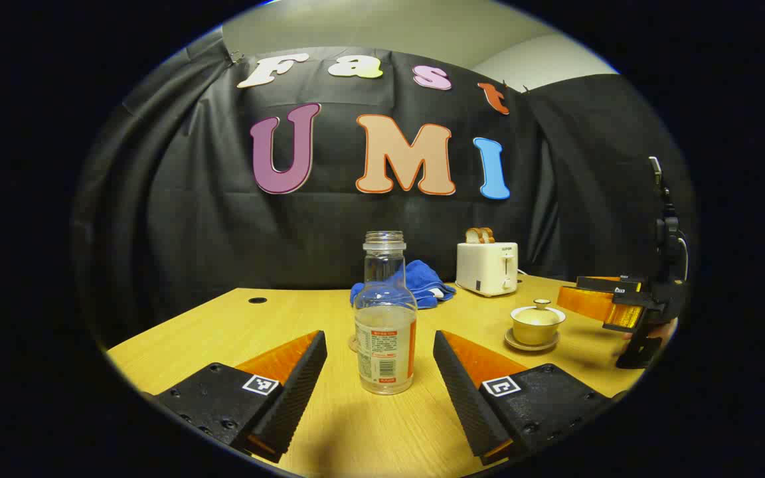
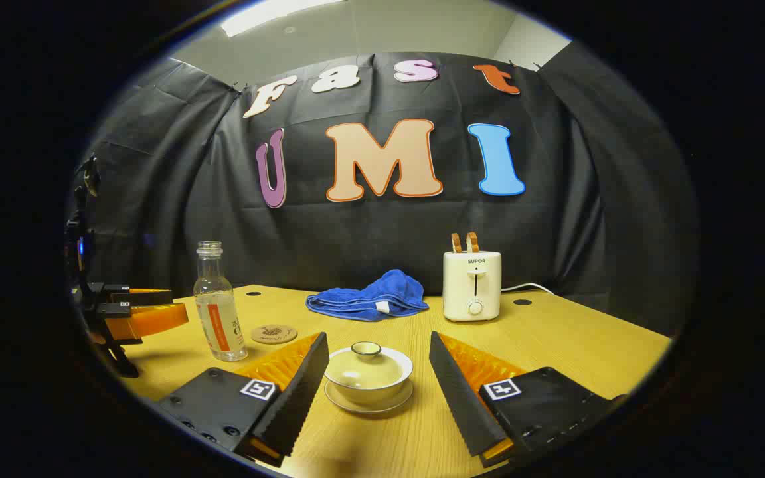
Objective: Open the teacup lid with one hand, grasp the water bottle and pour water into the teacup with the other hand; after pouring, place the water bottle on the coaster and then close the teacup lid.
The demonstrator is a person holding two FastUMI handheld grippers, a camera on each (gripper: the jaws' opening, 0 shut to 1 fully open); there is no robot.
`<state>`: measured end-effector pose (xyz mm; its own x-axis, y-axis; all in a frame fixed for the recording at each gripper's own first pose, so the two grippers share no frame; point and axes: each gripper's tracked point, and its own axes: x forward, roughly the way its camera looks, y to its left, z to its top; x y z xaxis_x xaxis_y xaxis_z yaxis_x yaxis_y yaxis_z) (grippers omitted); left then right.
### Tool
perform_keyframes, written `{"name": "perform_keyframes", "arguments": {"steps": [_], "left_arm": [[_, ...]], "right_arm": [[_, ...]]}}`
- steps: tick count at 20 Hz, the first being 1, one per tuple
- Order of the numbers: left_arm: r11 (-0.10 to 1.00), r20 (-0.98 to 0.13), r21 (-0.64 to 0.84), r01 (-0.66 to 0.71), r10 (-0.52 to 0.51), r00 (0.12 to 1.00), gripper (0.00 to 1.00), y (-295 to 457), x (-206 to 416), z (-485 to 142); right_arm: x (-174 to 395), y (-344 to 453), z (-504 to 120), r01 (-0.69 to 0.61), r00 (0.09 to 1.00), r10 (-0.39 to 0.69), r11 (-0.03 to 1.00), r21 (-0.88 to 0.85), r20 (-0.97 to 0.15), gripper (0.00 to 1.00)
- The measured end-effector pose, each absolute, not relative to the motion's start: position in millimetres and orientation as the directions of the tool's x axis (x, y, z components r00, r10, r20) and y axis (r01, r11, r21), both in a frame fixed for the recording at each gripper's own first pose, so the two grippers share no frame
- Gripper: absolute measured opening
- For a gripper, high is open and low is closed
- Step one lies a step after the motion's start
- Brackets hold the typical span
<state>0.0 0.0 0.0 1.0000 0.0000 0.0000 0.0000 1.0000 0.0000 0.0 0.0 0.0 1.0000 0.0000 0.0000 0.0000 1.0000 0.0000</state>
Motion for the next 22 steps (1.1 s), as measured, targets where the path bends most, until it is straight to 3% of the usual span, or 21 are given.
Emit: {"name": "perform_keyframes", "arguments": {"steps": [11,22], "left_arm": [[0.995,0.002,0.003,-0.097,0.097,0.995,0.95,17,0,0],[0.998,0.005,0.002,-0.063,0.063,0.998,0.95,10,1,0]], "right_arm": [[1,0,1,-0.001,1.0,0.001,1.0,0.0,-0.001,0.96],[0,2,0,-0.008,1.0,0.008,1.0,0.0,0.0,0.96]]}}
